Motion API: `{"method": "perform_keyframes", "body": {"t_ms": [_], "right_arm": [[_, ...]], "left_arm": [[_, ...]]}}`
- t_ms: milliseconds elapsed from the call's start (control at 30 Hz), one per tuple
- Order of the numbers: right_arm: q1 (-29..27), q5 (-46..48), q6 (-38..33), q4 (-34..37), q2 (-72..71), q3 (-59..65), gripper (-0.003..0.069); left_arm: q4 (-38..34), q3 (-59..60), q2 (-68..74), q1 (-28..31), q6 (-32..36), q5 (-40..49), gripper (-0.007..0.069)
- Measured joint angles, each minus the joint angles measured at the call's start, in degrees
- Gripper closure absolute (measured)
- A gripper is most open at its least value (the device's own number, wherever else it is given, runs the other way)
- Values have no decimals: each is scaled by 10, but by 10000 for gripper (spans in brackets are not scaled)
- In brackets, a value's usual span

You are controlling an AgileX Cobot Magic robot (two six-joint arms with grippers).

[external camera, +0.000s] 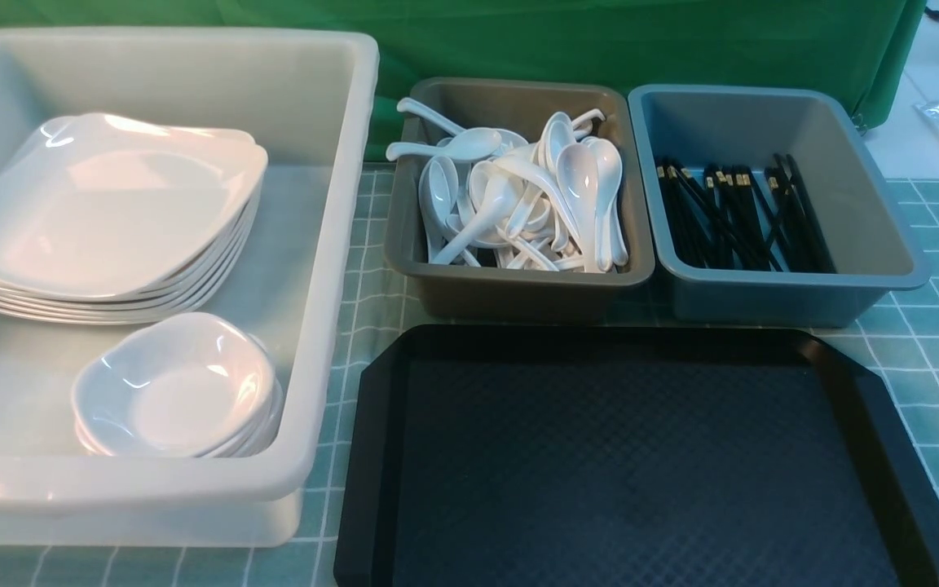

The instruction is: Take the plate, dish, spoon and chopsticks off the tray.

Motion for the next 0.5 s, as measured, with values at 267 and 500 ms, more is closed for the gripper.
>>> {"method": "perform_keyframes", "body": {"t_ms": [267, 500], "right_arm": [[0, 0, 0, -1, 0, 0, 477], [0, 0, 0, -1, 0, 0, 459]], "left_arm": [[0, 0, 0, 0, 0, 0, 607], [0, 0, 0, 0, 0, 0, 607]]}}
